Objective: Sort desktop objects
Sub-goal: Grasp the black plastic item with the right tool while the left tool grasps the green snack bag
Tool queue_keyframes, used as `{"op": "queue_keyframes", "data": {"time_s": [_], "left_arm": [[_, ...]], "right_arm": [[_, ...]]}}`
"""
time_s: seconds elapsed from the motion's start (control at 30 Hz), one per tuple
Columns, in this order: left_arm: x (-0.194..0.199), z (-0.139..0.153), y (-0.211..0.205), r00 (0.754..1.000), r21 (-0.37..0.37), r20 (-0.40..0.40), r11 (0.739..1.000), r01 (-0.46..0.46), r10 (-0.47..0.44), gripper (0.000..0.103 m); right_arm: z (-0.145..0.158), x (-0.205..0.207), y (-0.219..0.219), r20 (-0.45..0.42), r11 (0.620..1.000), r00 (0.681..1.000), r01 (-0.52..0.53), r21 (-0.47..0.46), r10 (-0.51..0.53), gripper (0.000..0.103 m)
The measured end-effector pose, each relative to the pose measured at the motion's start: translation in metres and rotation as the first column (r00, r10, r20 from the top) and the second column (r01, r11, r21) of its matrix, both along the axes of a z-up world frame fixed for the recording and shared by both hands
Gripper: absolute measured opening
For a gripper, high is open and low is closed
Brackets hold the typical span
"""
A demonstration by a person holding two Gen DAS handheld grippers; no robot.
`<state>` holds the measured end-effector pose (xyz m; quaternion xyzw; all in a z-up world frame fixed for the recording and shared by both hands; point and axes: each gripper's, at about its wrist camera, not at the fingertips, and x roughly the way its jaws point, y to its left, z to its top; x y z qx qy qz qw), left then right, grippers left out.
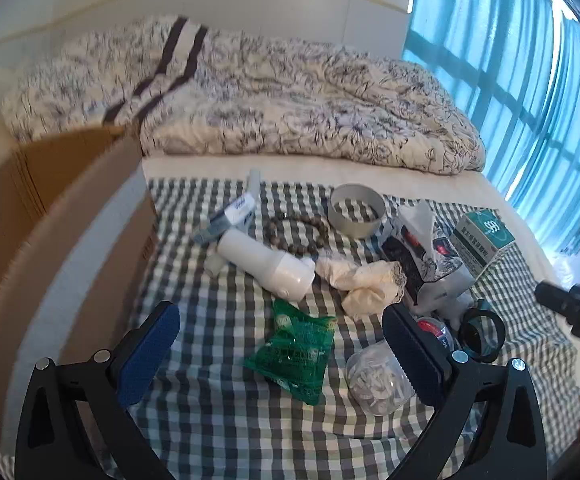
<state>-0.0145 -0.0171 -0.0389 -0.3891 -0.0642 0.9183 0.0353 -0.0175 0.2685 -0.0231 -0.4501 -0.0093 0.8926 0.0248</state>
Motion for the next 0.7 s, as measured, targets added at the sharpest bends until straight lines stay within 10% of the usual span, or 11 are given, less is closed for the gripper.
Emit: {"op": "queue_keyframes", "data": {"time_s": [0.7], "left_arm": [[-0.018, -0.03, 0.004, 0.998, -0.086, 0.047, 0.996, -0.032, 0.036, 0.103]], "right_arm": [[-0.031, -0.015, 0.007, 0.026, 0.998, 1.0, -0.006, 0.056, 0.004, 0.103]]}}
